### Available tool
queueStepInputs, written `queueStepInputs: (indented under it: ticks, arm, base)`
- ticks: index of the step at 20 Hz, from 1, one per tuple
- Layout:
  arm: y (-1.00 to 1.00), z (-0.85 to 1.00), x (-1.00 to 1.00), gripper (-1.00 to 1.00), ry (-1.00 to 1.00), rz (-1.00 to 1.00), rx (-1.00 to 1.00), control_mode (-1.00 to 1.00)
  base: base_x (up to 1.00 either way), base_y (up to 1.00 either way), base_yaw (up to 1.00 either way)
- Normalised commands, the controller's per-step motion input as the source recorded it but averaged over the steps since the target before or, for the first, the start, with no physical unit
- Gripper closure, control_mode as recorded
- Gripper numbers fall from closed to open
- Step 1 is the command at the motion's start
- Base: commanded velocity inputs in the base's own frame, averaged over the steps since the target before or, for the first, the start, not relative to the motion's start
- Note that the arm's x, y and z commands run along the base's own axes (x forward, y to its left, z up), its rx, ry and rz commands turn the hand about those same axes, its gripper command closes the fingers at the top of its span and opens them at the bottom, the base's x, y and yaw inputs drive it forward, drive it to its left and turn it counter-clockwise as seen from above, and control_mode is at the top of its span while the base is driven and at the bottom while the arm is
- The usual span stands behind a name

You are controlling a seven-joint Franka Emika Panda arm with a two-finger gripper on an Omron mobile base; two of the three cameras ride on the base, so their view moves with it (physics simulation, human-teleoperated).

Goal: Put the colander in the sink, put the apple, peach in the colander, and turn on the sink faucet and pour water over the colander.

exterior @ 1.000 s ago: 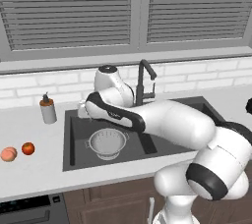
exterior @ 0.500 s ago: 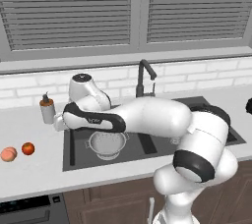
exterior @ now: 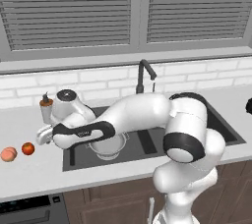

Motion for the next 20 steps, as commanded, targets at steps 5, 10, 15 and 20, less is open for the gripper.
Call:
queueStepInputs:
  ticks: [5, 10, 15, 20]
  arm:
    - [0.74, 0.0, 0.04, -1.0, -0.01, 0.19, 0.0, -1.0]
    - [0.59, 0.0, 0.0, -1.0, 0.0, 0.12, 0.0, -1.0]
    - [0.47, -0.05, 0.0, -1.0, 0.0, 0.11, 0.0, -1.0]
    - [0.25, -0.21, 0.0, -1.0, 0.0, 0.06, -0.03, -1.0]
  base:
    - [0.0, 0.0, 0.0]
    - [0.0, 0.0, 0.0]
    - [0.0, 0.0, 0.0]
    - [0.0, 0.0, 0.0]
